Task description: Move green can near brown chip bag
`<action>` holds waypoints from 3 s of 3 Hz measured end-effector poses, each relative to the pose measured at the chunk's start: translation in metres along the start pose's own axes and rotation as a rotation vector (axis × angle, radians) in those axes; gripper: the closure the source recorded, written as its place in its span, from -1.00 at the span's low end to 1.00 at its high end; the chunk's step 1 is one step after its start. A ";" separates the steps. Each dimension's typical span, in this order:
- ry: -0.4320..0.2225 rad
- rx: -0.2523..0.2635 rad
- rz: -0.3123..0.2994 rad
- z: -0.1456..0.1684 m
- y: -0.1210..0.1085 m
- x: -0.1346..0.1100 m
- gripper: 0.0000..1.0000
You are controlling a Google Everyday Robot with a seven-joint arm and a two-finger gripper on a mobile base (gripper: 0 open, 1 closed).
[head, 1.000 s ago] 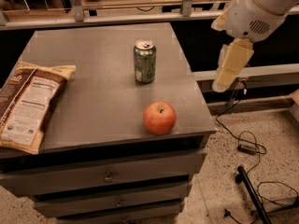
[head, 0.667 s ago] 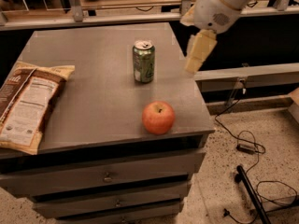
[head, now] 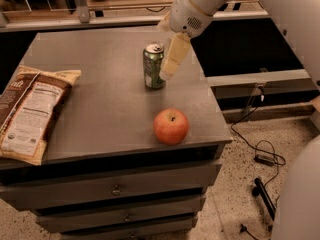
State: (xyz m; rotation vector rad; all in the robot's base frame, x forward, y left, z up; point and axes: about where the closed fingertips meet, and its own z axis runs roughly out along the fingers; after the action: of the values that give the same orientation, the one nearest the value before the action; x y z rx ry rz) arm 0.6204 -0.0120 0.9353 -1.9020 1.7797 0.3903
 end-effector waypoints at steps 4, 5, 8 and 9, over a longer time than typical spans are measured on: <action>-0.044 -0.070 -0.017 0.052 -0.010 -0.025 0.73; -0.136 -0.108 -0.089 0.038 0.017 -0.070 1.00; -0.181 -0.224 -0.269 0.080 0.098 -0.169 0.94; -0.190 -0.221 -0.300 0.102 0.109 -0.181 0.31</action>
Offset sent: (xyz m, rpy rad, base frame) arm 0.0182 0.0566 -0.0352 0.0298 0.0608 0.0635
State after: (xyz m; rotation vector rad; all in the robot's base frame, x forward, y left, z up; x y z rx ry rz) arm 0.5070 0.1935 0.9284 -2.1625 1.3503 0.6546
